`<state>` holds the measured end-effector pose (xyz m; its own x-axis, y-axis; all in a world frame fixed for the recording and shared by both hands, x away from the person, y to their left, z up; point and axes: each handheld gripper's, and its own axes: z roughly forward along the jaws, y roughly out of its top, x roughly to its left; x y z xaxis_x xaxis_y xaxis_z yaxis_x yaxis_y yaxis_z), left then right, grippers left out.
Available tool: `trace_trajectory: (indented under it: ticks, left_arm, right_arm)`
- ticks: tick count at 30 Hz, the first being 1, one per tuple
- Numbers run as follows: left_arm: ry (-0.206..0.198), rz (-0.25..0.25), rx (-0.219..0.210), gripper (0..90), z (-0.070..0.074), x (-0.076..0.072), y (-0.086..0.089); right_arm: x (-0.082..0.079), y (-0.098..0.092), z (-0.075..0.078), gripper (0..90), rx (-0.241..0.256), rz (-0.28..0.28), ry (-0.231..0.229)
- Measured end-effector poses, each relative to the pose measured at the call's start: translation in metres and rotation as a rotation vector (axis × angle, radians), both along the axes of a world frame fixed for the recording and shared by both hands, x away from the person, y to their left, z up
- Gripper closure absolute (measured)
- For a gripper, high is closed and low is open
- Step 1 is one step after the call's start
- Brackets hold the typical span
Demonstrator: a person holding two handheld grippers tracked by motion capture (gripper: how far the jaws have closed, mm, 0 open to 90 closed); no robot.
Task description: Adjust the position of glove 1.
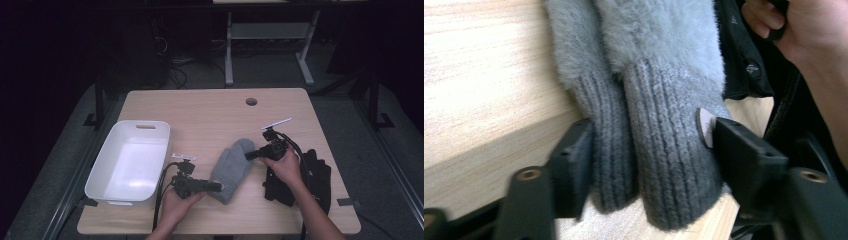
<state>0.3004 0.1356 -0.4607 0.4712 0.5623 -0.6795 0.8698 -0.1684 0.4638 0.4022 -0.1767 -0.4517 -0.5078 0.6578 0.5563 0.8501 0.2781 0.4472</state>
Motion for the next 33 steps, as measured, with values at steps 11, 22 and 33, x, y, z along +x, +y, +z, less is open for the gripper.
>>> trace_trajectory:
  ticks: [11, 22, 33]
  left_arm:
    - [0.007, -0.015, -0.061, 48.2, -0.002, -0.002, 0.000]
    - [-0.024, -0.022, -0.078, 48.3, 0.007, -0.005, -0.007]
    - [-0.071, -0.029, -0.079, 48.6, 0.026, -0.006, -0.014]
  right_arm:
    - [-0.006, -0.008, 0.011, 77.5, 0.046, -0.031, -0.016]
    - [-0.013, -0.016, 0.028, 77.6, 0.083, -0.063, -0.044]
    - [-0.016, -0.025, 0.040, 77.8, 0.148, -0.113, -0.063]
